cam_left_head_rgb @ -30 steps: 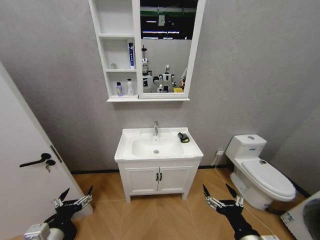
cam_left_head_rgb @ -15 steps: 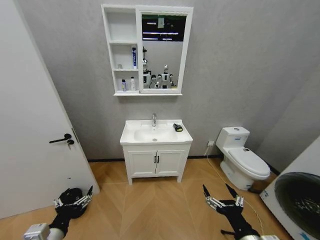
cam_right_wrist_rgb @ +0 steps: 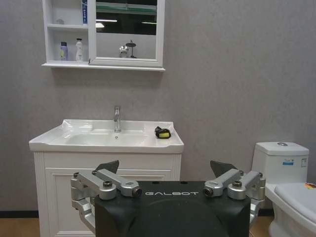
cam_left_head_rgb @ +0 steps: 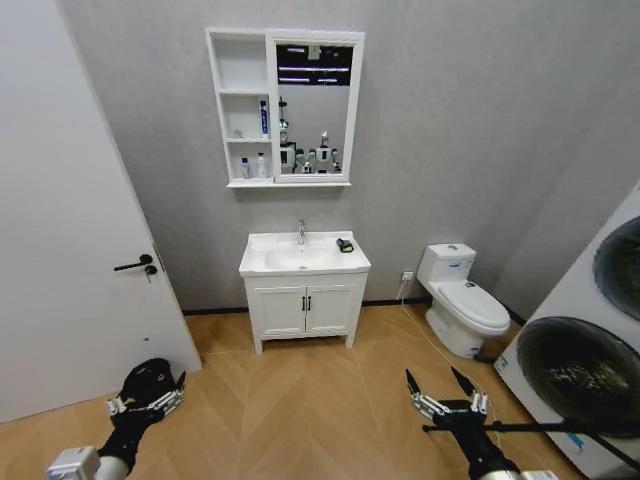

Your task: Move facial cleanser and shampoo from washbasin to cabinet, then wipe washbasin with towel.

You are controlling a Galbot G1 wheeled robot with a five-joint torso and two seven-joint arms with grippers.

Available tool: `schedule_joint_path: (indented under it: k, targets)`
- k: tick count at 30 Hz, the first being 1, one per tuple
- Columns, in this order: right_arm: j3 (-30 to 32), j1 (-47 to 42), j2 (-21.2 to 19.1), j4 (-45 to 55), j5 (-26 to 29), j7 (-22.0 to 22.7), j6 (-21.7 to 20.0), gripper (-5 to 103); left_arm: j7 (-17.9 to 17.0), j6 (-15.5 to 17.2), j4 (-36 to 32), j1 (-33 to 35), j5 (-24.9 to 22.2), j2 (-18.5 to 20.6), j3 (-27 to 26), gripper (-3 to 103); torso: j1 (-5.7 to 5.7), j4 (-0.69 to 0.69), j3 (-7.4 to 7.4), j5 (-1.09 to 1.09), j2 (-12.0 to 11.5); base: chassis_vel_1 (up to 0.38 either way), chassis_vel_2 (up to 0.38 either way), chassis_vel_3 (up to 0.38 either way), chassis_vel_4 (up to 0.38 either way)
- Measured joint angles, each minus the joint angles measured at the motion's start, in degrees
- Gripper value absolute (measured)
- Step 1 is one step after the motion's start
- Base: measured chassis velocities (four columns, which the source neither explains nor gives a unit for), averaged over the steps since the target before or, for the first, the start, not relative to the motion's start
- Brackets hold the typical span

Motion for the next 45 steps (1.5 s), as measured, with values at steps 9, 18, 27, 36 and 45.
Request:
schedule_joint_path:
  k: [9, 18, 27, 36, 45]
  targets:
    - [0.00, -0.01, 0.00, 0.00, 0.00, 0.00, 0.00, 100, -0.01, 0.00, 0.00, 0.00, 0.00, 0.00, 0.00, 100, -0.09, -0.01, -0.03, -0.01, 0.04, -0.079, -0.057, 0.091, 0.078]
    - [0.02, -0.02, 0.00, 0.00, 0.00, 0.01, 0.00, 100, 0.01, 0.00, 0.00, 0.01, 0.00, 0.00, 0.01, 100, -0.07, -0.01, -0.02, 0.02, 0.03, -0.159, -0.183, 0.162, 0.132]
    - [0.00, -0.01, 0.00, 0.00, 0.00, 0.01, 0.00, 100, -0.01, 0.00, 0.00, 0.01, 0.00, 0.00, -0.01, 100, -0.08, -0.02, -0.03, -0.02, 0.04, 0.023, 0.008, 0.001, -0.003]
    - [0.00, -0.01, 0.01, 0.00, 0.00, 0.01, 0.00, 100, -0.01, 0.00, 0.00, 0.01, 0.00, 0.00, -0.01, 100, -0.08, -0.02, -0.03, 0.01, 0.03, 0.000, 0.000, 0.000, 0.000]
    - [0.00, -0.01, 0.00, 0.00, 0.00, 0.01, 0.00, 100, -0.01, 0.00, 0.00, 0.01, 0.00, 0.00, -0.01, 100, -0.08, -0.01, -0.03, 0.00, 0.04, 0.000, 0.000, 0.000, 0.000]
